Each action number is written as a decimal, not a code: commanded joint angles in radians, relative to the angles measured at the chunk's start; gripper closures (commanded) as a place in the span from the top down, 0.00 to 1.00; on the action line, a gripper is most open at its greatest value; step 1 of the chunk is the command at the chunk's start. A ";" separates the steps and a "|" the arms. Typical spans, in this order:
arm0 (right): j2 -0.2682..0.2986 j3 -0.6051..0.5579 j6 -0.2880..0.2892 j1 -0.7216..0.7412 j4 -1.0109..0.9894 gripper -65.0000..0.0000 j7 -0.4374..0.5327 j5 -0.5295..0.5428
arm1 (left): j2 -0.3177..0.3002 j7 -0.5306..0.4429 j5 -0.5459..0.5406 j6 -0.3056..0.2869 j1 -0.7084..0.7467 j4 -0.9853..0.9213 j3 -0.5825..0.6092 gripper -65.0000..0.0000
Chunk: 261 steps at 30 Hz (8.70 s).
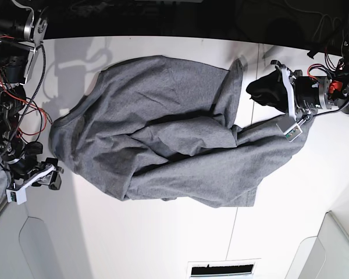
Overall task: Layout the t-shirt on the table in an organized manner, then fold the t-shirt properly
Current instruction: 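Drag the pinched fabric with the left gripper away from the right gripper, then grasp the shirt edge with the right gripper and pull it outward, then pull the shirt apart with both grippers to spread it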
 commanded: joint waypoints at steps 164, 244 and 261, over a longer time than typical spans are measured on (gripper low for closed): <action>-0.164 -0.220 0.138 -0.125 -0.057 0.22 0.223 0.031 | 0.251 -0.108 0.087 -0.009 -0.119 -0.222 0.103 0.33; 0.010 -0.013 0.086 -0.023 0.249 0.53 0.163 -0.022 | 0.192 -0.180 0.390 0.009 0.009 -0.372 -0.021 0.00; 0.004 0.039 0.090 -0.063 -0.017 0.53 0.075 0.063 | 0.037 -0.198 0.336 0.023 0.008 -0.372 -0.022 0.00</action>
